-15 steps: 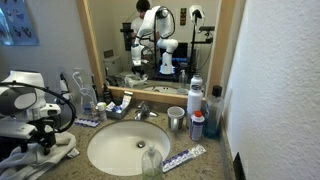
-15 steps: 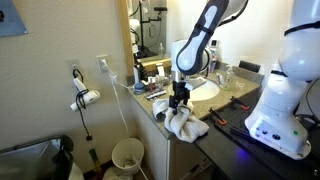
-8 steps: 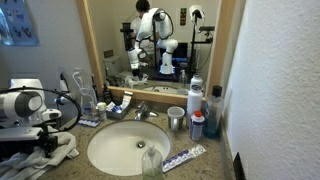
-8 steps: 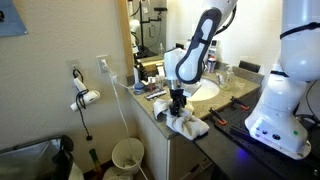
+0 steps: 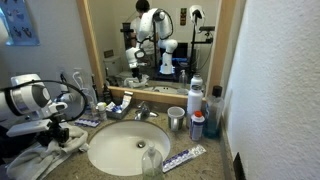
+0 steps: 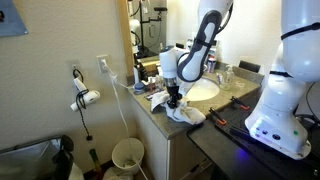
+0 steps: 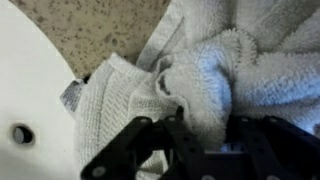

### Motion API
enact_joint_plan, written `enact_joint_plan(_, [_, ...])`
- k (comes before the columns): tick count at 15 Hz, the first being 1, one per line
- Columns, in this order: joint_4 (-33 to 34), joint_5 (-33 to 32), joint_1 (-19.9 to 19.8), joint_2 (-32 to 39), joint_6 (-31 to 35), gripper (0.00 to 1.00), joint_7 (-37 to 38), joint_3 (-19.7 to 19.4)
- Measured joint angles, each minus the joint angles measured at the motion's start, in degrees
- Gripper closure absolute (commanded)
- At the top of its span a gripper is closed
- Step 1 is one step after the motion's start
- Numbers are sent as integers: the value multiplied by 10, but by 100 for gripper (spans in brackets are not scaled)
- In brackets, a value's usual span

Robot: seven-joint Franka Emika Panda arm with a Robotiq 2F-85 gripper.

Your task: Use the towel to wipe the countertop

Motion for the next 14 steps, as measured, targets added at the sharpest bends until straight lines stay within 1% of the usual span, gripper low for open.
enact_joint_plan(1, [9, -12, 1, 6, 0, 94, 8, -8])
enact_joint_plan(3, [26, -13, 1, 18, 0, 94, 11, -10])
enact_joint_plan(6, [44, 19, -11, 30, 2, 94, -19, 11])
enact_joint_plan(9, [69, 80, -37, 49, 22, 94, -88, 55])
enact_joint_plan(11, [84, 134, -63, 64, 36, 94, -151, 98])
enact_joint_plan(13, [89, 186, -93, 73, 34, 94, -210, 140])
enact_joint_plan(14, [89, 206, -105, 74, 25, 94, -229, 154])
